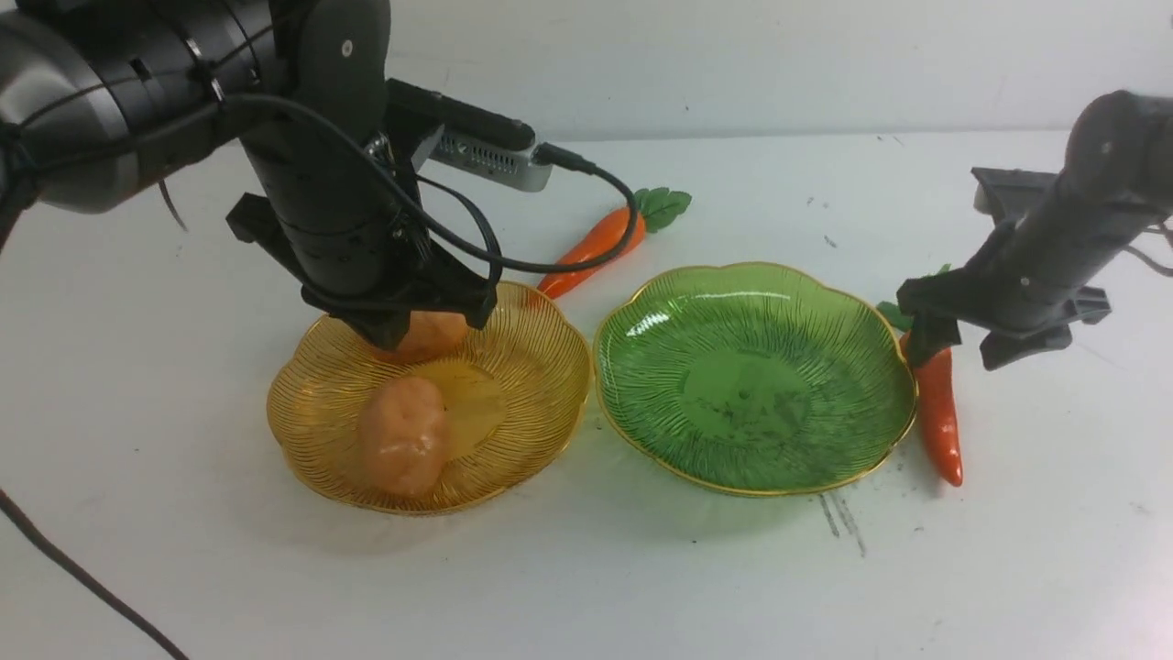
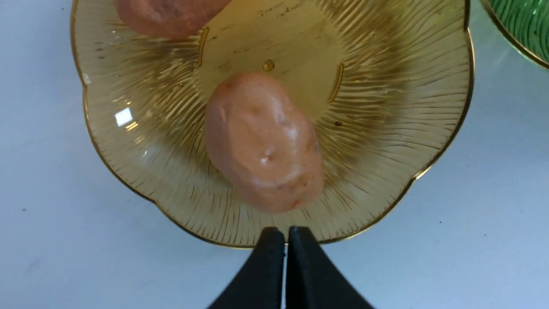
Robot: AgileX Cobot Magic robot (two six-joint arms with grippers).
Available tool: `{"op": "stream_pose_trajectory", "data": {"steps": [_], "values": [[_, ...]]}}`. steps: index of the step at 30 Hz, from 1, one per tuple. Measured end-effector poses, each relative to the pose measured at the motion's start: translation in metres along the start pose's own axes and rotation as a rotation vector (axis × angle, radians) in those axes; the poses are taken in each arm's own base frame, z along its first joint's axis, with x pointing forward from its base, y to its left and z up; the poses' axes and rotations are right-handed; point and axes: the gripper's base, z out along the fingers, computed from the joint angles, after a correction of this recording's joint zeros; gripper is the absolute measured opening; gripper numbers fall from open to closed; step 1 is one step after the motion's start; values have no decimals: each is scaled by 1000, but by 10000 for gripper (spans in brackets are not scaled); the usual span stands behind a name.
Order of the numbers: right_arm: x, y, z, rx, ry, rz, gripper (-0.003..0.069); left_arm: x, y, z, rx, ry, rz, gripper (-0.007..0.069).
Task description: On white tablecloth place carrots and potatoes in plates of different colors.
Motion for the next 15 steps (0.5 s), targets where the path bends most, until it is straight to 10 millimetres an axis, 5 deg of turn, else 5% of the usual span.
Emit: {"op": "stream_pose_trajectory", "data": {"steps": [7, 15], "values": [[-21, 0, 21, -2, -28, 23, 507, 1, 2, -4, -19, -3, 9, -3], [-19, -4, 33, 29, 11, 5, 367, 1, 2, -4, -21, -3, 10, -3]]}}
